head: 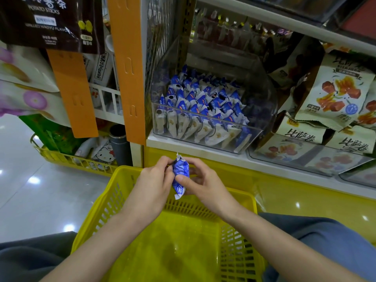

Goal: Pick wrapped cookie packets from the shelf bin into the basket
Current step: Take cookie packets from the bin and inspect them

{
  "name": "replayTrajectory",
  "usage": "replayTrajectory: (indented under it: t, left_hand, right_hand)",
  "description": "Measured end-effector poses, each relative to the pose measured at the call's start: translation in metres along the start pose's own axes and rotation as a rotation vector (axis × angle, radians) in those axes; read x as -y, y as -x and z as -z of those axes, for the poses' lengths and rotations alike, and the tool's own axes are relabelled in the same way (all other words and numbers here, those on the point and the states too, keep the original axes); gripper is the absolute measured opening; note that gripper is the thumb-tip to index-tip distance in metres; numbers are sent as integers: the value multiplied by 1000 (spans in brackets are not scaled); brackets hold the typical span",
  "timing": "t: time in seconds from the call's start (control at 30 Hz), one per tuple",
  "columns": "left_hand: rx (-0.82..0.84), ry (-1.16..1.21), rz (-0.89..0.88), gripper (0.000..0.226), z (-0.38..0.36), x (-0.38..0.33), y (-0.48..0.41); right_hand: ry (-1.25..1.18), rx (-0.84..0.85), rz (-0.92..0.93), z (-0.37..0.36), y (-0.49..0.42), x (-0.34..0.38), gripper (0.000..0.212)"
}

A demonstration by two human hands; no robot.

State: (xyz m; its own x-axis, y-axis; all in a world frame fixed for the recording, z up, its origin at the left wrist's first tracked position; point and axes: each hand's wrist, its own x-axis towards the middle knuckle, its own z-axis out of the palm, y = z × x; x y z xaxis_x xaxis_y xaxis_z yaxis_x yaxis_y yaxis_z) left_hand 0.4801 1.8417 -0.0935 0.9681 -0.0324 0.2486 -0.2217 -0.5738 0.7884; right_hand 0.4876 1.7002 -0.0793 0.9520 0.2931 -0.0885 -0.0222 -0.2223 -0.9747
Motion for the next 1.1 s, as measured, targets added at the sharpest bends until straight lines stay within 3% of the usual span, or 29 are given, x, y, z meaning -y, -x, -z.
replayTrajectory:
  t: [0.13,0.23,0.3,0.4,0.53,0.73,0.83,0.97,1.1]
  left_hand:
    - [10,196,141,23,1,2,-9]
    - [130,678,433,31,0,-9,-15]
    - [222,839,488,28,-3,-15,-15]
    - [284,705,357,13,-6,-19,-7]
    - [226,586,322,18,-2,-19,-7]
    - [192,710,372,16,5,-17,-9]
    - [216,719,364,19,2,-18,-10]
    - [151,770,309,18,4,-25,-16]
    - [82,867,278,13,7,-28,-25]
  right_hand:
    - [130,38,77,1,4,-4,52]
    - [149,-3,96,2,5,-3,59]
    - [150,-93,62,4,4,-3,63]
    - [180,-161,28,4,2,-5,67]
    - [181,-161,12,2,2,-5,67]
    - [10,-112,6,18,-3,9,15]
    - [-4,-108,36,24,-1,17,13]
    - [134,-140,71,31,3,32,16]
    - [513,-238,253,62,-5,76,21]
